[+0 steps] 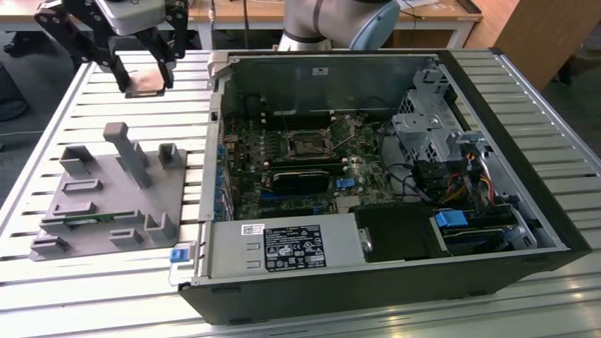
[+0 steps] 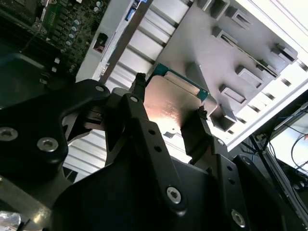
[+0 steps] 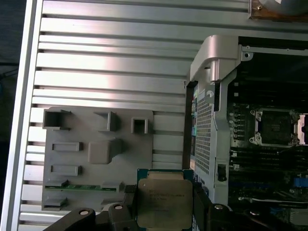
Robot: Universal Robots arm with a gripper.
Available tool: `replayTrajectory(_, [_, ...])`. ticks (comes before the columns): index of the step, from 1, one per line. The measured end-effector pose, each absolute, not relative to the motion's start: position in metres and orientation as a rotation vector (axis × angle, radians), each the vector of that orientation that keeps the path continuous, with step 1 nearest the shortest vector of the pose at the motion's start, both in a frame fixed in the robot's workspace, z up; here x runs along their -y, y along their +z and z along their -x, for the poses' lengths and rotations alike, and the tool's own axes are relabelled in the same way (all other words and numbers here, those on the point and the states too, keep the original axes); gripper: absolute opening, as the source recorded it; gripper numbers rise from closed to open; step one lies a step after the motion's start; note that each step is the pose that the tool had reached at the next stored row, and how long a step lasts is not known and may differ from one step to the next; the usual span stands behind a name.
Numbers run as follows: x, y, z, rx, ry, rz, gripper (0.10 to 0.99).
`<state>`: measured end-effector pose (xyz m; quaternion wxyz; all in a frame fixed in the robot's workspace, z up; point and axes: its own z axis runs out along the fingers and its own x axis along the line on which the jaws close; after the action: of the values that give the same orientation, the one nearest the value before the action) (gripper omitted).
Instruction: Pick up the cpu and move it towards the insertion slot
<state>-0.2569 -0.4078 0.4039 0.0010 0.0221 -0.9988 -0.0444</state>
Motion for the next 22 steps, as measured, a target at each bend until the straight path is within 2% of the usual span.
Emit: replayTrajectory(22, [0.408,0.404,0.198,3.135,-0.145,-0.075,0.545])
